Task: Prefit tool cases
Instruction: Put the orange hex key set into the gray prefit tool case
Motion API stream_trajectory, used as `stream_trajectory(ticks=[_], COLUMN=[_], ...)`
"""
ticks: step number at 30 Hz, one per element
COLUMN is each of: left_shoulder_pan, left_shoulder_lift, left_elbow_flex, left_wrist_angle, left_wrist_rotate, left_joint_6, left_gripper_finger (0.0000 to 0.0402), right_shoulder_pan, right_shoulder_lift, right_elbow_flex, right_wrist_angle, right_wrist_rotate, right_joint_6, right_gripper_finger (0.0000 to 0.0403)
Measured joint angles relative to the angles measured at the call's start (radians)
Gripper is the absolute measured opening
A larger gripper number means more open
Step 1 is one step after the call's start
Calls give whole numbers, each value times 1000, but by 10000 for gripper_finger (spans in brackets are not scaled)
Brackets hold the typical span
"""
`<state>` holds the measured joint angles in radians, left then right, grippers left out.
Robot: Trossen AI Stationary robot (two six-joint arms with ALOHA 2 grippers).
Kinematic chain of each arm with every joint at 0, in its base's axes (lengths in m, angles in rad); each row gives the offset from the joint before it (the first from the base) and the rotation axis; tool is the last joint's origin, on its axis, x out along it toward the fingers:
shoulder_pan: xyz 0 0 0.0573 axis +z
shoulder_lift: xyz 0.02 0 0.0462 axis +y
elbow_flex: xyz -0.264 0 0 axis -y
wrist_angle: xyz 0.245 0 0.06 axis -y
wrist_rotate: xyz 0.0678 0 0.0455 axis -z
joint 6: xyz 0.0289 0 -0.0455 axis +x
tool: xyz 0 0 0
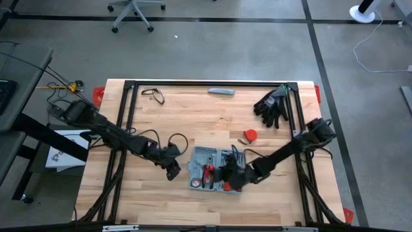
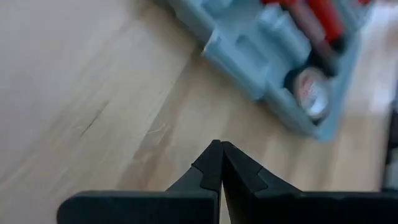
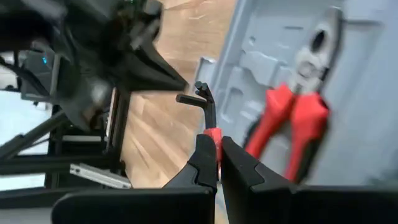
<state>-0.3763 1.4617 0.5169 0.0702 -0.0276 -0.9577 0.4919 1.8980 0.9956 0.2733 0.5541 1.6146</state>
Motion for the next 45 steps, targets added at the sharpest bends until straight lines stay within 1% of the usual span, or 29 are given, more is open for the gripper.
stream_trajectory(ticks=[3, 7, 10, 12, 15, 17, 23, 27, 30, 34, 37, 41, 43, 45], left_shoulder_pan=[1, 4, 19, 33, 57, 73, 103, 103, 101, 101, 98, 97, 97, 97], left_shoulder_lift=[108, 261, 348, 390, 417, 423, 423, 423, 423, 417, 386, 341, 331, 327], left_elbow_flex=[5, 20, 82, 125, 177, 196, 200, 200, 200, 200, 200, 201, 201, 201], left_wrist_angle=[217, 475, 566, 588, 561, 553, 548, 551, 556, 581, 584, 587, 587, 577], left_wrist_rotate=[64, 110, 145, 182, 228, 246, 289, 289, 294, 337, 334, 319, 314, 306], left_joint_6=[36, 30, 45, 88, 146, 159, 174, 174, 174, 173, 175, 204, 209, 209], left_gripper_finger=[0, 0, 0, 0, 0, 0, 0, 0, 0, 0, 0, 0, 0, 0], right_shoulder_pan=[-46, -86, -82, -68, -48, -28, 36, 39, 23, 6, 7, 16, 15, 14], right_shoulder_lift=[27, 45, 45, 45, 43, 43, 43, 43, 53, 82, 103, 103, 103, 109], right_elbow_flex=[64, 149, 214, 251, 284, 288, 286, 286, 286, 286, 286, 285, 285, 285], right_wrist_angle=[-54, -185, -371, -480, -549, -598, -632, -672, -659, -578, -589, -646, -640, -600], right_wrist_rotate=[-51, -111, -121, -140, -169, -154, -95, -75, -60, -61, -66, -59, -73, -83], right_joint_6=[-23, -44, -12, 6, 17, 58, 183, 216, 210, 177, 206, 248, 234, 208], right_gripper_finger=[0, 0, 0, 0, 0, 0, 0, 0, 0, 0, 0, 0, 0, 0])
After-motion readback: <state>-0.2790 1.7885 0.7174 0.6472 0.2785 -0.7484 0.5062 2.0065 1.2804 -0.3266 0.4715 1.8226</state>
